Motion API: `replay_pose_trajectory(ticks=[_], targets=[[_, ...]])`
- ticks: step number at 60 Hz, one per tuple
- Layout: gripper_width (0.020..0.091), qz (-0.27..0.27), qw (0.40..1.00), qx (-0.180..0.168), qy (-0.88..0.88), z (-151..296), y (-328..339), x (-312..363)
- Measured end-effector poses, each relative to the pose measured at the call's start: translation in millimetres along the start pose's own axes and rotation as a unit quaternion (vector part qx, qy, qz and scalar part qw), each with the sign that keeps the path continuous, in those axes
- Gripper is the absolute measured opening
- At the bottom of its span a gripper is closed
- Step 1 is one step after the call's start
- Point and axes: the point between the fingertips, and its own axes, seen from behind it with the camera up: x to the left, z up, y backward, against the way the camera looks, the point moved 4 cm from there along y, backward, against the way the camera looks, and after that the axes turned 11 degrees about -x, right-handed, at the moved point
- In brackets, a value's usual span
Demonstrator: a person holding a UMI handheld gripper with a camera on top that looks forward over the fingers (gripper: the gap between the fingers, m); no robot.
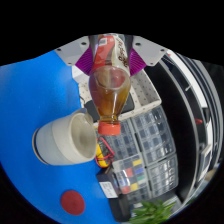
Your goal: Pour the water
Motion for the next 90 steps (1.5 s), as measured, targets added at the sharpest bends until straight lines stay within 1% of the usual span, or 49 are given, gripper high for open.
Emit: replay_pose_trajectory(ticks=[5, 8, 19, 26, 28, 29, 31, 37, 39, 40, 47, 48, 53, 56, 60, 64, 70, 71, 73, 79, 82, 87, 90], targets=[[0.0435, -0.004, 0.999, 0.006, -0.039, 5.2, -2.0, 6.1], [0.0435, -0.007, 0.999, 0.004, -0.049, 7.6, -2.5, 7.8], [0.0437, -0.024, 0.999, 0.014, -0.028, 8.5, 0.1, 1.8], [0.0435, -0.028, 0.996, 0.025, 0.078, 11.6, 5.0, -6.6], [0.0437, -0.021, 0.991, 0.025, 0.128, 15.2, 6.4, -5.3], [0.0438, -0.01, 0.988, 0.022, 0.155, 10.0, 10.6, -4.2], [0.0436, -0.006, 0.979, 0.022, 0.204, 20.3, 12.2, 10.0], [0.0439, 0.037, 0.937, -0.005, 0.348, 45.2, 12.5, 35.3], [0.0438, 0.044, 0.917, -0.015, 0.395, 55.0, 15.6, 45.0], [0.0438, 0.047, 0.907, -0.02, 0.419, 58.8, 19.1, 65.9], [0.0439, 0.068, 0.834, -0.051, 0.545, 89.3, 21.3, 90.1], [0.0439, 0.066, 0.824, -0.055, 0.56, 95.5, 23.5, 103.8], [0.0437, 0.064, 0.777, -0.079, 0.621, 122.3, 24.1, 110.1], [0.0437, 0.052, 0.745, -0.096, 0.658, 142.4, 23.9, 115.4], [0.0437, 0.03, 0.695, -0.119, 0.708, 168.8, 23.2, 111.0], [0.0445, -0.002, 0.647, -0.138, 0.75, 202.9, 18.7, 99.9], [0.0446, -0.048, 0.615, -0.139, 0.775, 229.0, 16.8, 76.1], [0.0447, -0.033, 0.609, -0.13, 0.782, 253.9, 14.6, 67.4], [0.0448, -0.055, 0.606, -0.135, 0.782, 251.9, 12.0, 61.7], [0.0445, -0.075, 0.599, -0.129, 0.787, 270.9, 9.1, 37.5], [0.0445, -0.071, 0.595, -0.126, 0.791, 282.6, 5.7, 24.9], [0.0452, -0.072, 0.59, -0.125, 0.794, 288.6, 0.5, 11.7], [0.045, -0.047, 0.587, -0.136, 0.796, 288.4, -2.8, 14.8]])
